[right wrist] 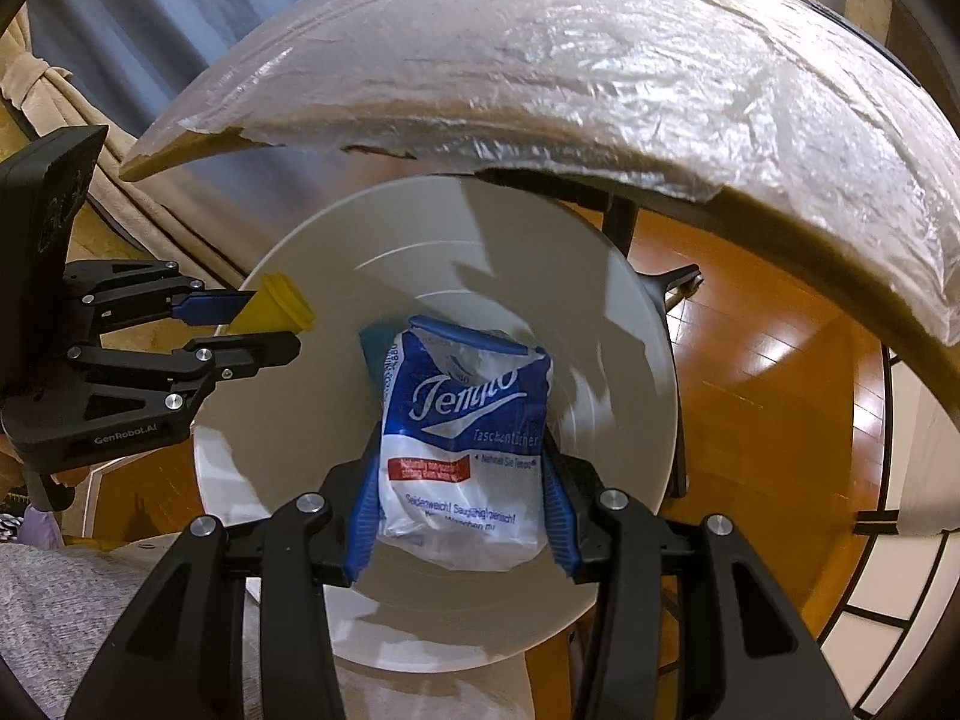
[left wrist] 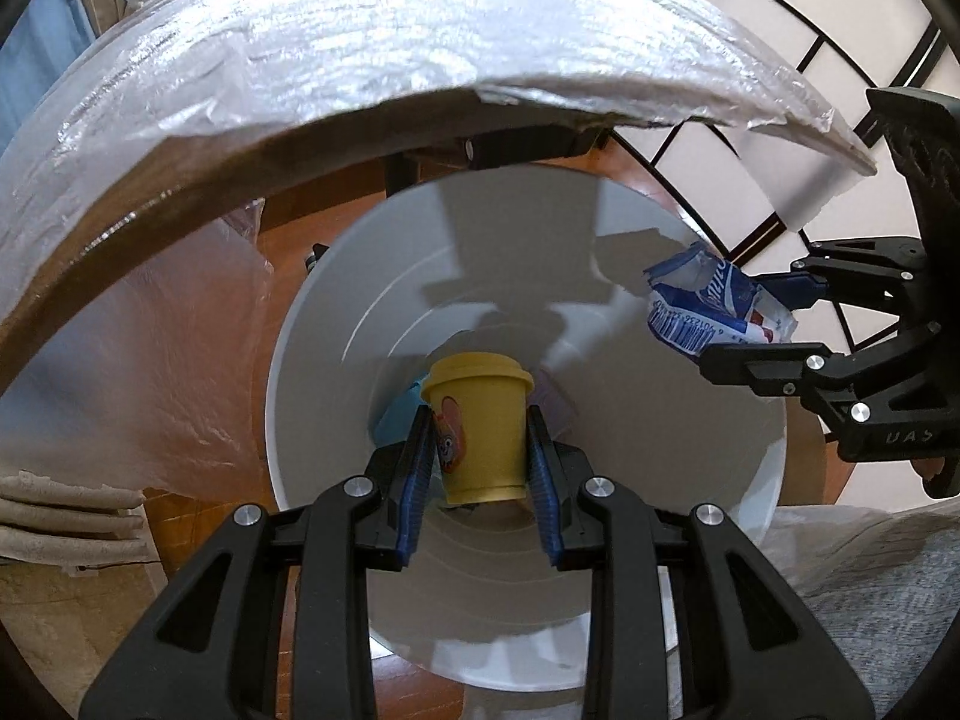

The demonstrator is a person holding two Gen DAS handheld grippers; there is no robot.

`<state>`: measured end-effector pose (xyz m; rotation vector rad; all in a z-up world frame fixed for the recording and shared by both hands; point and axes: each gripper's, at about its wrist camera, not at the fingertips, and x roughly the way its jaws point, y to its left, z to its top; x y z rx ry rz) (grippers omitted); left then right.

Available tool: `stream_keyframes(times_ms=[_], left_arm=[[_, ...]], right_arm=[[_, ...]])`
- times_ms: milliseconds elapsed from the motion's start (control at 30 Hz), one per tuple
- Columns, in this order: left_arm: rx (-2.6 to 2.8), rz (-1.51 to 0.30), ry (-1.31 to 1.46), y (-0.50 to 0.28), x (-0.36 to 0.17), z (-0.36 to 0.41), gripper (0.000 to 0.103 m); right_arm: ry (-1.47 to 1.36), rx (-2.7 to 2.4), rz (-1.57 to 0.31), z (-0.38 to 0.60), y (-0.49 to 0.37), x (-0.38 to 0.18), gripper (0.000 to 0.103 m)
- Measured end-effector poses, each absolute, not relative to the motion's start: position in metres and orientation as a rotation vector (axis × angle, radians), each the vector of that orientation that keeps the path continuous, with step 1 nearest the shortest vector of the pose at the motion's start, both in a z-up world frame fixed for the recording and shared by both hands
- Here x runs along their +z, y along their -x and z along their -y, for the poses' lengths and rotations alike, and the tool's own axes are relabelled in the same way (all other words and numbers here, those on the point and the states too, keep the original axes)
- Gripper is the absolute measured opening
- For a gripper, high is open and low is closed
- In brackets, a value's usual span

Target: Collect trash

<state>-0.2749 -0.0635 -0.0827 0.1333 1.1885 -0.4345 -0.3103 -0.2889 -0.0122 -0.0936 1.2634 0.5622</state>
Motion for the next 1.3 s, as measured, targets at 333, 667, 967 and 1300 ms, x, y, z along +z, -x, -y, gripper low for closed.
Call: stream_keyframes(times_ms=[333,667,967,1300], left_arm=[[-0.454,-1.221,-0.140,0.271,-0.090,0.073,0.034],[-0.404,-1.003,-0.173,0.290,-0.022,0.066,0.085],[-0.409,-0.589,-0.284,0.264,0.079,0.100,0.102],[-0.350,-0.662,-0.254,0.146,0.057,0.135,0.102]], right_arm=[[0.079,0.558,-1.315,0.290,0.305,-0.030,0.056],[-0.033,0.499,-1.127,0.329,0.307,0.053,0.084],[-0.095,0.341,-0.875,0.352,0.202,0.136,0.099],[-0.048,0.282,-1.021,0.316,0.032,0.102,0.099]])
